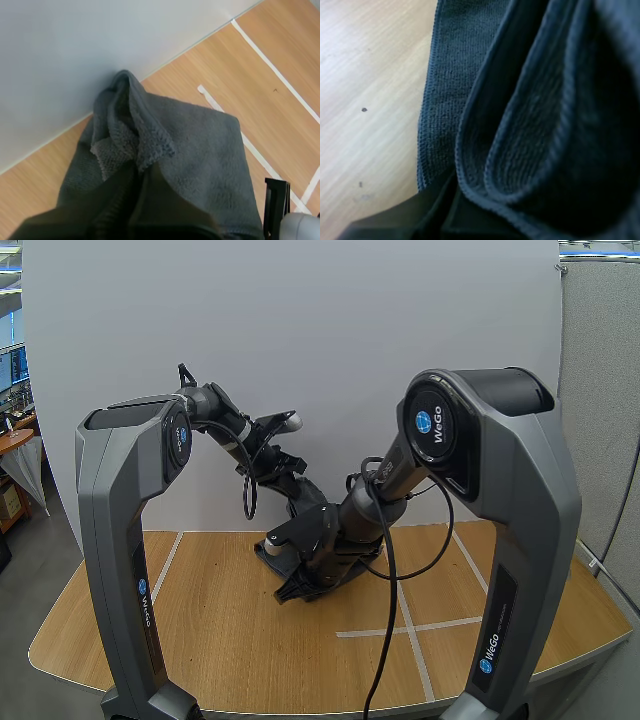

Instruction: Fold the towel

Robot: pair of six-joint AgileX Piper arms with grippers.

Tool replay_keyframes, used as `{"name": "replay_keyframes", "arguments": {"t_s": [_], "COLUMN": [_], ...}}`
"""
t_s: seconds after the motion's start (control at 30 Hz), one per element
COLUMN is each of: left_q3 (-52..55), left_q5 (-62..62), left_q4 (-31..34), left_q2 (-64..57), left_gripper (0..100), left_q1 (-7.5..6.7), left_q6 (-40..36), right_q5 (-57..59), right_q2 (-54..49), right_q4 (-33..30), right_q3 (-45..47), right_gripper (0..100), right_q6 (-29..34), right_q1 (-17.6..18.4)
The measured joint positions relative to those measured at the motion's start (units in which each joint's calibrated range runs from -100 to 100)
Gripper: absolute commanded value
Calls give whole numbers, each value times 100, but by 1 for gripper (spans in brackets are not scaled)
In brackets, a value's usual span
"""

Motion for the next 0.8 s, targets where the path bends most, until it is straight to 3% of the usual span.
{"name": "replay_keyframes", "arguments": {"t_s": [0.37, 0.6, 0.8], "left_q3": [411, 728, 1022], "left_q5": [0, -21, -41], "left_q4": [129, 155, 109], "left_q2": [0, 0, 0], "left_gripper": [0, 0, 0], "left_q1": [78, 393, 355], "left_q6": [50, 166, 356], "right_q5": [75, 75, 75], "right_q2": [-27, -27, -27], "right_q4": [-107, -128, -128], "right_q3": [25, 25, 25], "right_gripper": [0, 0, 0], "right_q6": [-1, -1, -1], "right_q1": [-43, -43, -43]}}
